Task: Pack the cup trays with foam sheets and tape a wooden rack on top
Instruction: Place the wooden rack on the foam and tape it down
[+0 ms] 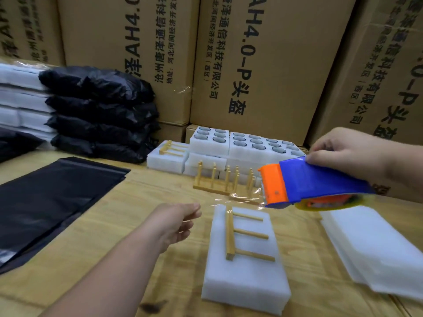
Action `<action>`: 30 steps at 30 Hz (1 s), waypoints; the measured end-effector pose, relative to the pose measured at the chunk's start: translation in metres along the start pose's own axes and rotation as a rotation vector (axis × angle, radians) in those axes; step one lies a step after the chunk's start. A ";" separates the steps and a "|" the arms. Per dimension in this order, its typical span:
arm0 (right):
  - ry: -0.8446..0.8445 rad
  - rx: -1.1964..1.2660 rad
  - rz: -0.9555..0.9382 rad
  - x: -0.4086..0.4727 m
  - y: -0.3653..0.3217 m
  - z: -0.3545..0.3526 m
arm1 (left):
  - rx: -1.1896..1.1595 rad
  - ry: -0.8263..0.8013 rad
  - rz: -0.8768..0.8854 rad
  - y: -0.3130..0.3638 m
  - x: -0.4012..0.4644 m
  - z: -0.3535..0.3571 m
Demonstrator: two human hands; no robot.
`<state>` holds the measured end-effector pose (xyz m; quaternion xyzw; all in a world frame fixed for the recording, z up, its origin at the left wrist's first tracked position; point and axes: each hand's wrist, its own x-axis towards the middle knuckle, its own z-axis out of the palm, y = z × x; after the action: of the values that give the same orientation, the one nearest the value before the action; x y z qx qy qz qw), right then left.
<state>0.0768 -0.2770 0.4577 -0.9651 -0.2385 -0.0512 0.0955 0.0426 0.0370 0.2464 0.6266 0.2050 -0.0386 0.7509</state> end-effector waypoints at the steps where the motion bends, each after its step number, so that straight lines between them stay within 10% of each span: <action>1: -0.045 -0.059 0.003 0.009 -0.008 -0.005 | -0.009 0.002 -0.029 -0.006 0.003 0.003; 30: -0.315 -0.420 -0.053 0.084 -0.112 0.000 | 0.095 0.013 -0.230 -0.041 0.027 0.009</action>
<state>0.0986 -0.1420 0.4876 -0.9532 -0.2599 0.0487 -0.1466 0.0565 0.0251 0.1999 0.6341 0.2783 -0.1300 0.7096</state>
